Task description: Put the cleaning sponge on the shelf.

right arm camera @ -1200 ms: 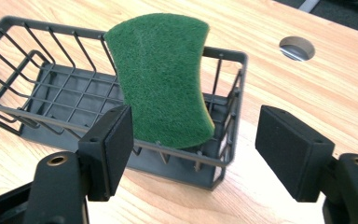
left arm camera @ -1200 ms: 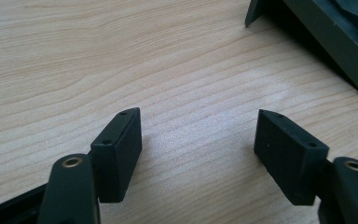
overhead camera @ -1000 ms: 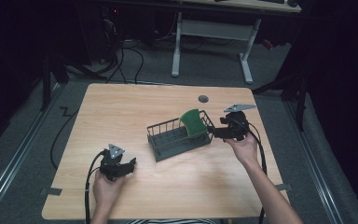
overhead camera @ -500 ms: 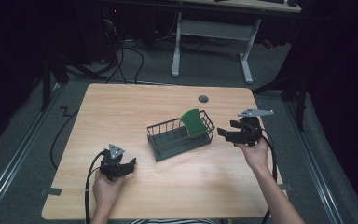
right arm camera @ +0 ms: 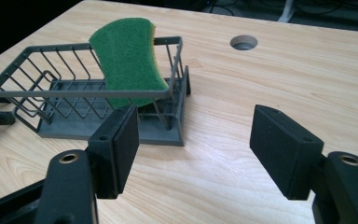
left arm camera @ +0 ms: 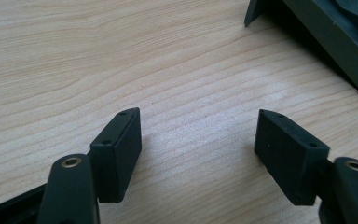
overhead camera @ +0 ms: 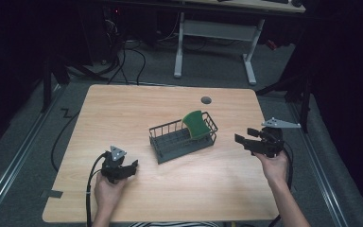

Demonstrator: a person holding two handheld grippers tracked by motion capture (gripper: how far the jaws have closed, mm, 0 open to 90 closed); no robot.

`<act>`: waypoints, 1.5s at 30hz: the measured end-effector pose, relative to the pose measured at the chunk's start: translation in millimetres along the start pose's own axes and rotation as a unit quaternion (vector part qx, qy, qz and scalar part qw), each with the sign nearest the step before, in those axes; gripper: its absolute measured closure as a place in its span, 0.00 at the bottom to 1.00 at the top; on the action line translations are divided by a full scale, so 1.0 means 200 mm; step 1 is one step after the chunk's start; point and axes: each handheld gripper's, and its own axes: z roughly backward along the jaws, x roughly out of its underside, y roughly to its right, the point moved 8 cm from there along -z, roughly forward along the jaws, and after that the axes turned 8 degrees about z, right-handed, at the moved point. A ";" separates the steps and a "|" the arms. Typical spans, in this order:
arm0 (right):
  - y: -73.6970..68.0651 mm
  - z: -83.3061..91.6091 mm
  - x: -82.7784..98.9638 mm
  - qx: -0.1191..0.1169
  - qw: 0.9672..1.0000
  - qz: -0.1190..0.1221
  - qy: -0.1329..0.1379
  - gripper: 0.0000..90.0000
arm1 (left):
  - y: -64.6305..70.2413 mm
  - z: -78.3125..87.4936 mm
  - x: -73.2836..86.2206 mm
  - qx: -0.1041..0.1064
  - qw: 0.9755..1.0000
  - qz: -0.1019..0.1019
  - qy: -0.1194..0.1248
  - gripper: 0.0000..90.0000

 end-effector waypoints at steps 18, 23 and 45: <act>0.07 0.01 0.30 -0.004 0.997 -0.071 0.006 0.37 | 0.00 0.00 0.00 -0.001 1.000 0.000 0.001 0.36; 0.07 -0.02 0.36 0.002 0.997 -0.073 -0.004 0.37 | 0.00 0.00 0.00 -0.001 1.000 0.000 0.001 0.36; 0.08 -0.20 0.66 0.092 0.993 -0.004 -0.076 0.37 | 0.00 0.00 0.00 0.000 1.000 0.000 0.000 0.36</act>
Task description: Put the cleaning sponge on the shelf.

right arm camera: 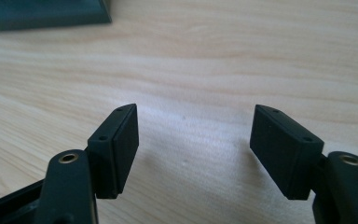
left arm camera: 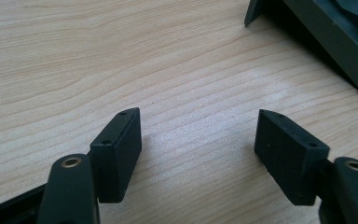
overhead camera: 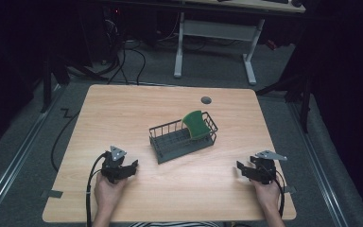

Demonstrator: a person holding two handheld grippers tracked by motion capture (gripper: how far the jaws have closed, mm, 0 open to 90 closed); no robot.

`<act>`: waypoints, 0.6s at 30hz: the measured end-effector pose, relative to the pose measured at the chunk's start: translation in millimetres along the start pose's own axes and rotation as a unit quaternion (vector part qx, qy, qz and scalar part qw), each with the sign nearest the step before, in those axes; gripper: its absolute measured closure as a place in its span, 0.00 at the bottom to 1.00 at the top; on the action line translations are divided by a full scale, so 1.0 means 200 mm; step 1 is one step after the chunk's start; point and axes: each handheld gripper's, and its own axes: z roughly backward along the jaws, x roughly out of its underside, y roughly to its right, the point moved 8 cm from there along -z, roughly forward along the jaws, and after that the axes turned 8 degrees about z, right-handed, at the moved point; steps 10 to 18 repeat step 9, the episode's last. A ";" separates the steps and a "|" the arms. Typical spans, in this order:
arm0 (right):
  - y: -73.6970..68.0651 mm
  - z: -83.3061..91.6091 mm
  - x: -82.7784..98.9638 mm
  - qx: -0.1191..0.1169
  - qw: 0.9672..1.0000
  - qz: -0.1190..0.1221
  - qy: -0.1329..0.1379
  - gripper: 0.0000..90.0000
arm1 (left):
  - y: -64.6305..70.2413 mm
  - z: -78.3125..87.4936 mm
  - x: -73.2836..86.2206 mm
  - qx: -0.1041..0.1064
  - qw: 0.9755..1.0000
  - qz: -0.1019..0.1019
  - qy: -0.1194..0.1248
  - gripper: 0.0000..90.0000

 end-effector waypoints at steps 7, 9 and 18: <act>-0.01 0.00 0.01 0.018 1.000 0.020 -0.009 0.34 | 0.00 0.00 0.00 0.000 1.000 0.000 0.000 0.36; -0.02 0.00 0.01 0.020 1.000 0.021 -0.010 0.34 | 0.00 0.00 0.00 0.001 1.000 0.000 0.000 0.35; -0.02 0.00 0.01 0.020 1.000 0.021 -0.010 0.34 | 0.00 0.00 0.00 0.001 1.000 0.000 0.000 0.35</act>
